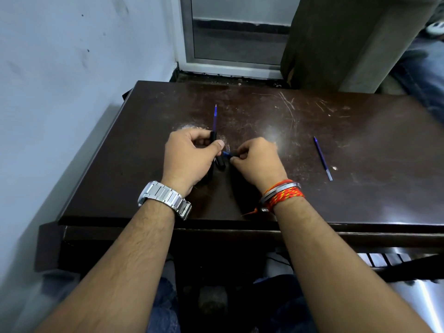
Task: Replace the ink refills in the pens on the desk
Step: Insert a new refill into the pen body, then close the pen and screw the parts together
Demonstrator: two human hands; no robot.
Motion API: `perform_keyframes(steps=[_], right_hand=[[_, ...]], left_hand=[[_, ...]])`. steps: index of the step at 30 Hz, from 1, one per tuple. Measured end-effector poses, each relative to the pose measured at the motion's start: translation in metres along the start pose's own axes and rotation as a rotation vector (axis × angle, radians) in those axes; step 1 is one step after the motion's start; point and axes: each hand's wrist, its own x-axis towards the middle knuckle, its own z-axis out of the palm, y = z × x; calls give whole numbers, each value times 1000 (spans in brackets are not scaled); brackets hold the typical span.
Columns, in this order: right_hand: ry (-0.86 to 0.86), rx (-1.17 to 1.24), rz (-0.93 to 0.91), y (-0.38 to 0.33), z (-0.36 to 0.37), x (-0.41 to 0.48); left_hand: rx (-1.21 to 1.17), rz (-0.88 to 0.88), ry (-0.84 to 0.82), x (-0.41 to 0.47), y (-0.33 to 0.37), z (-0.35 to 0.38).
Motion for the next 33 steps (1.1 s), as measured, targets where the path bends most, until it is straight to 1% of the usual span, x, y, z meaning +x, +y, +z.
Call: perform_keyframes(steps=[2,4,6,9,10,11,14,20,28,30,33], right_hand=[[5,-17,-16,0,0,1],[69,26,-47,1,-1,1],[166,232,-47,-1,-5,1],[319,745,-42,-12,-13,0],[349,876,-37,-14,-15,0],[360,957,-24,-16,-16,0],[344,1066,-3,-17,-19,-2],[324,1092,-41,-18,-19,-2],[251,979,-114,-17,-13,-2],[247,954,-123,-17,-14,-2],[191,904,-146,-18,-12,-4]], left_hand=[[15,-5,-24,-1,0,1],[45,0,-52,-2,0,3],[75,8,-83,-3,-1,4],[98,22,-163,-4,-1,5],[102,24,-191,-5,0,5],[109,28,-211,-5,0,6],[130,42,-239,-6,0,7],[163,71,-246,-6,0,7],[152,77,-236,-5,-3,6],[141,72,-219,-5,-1,6],[102,66,-173,-6,3,6]])
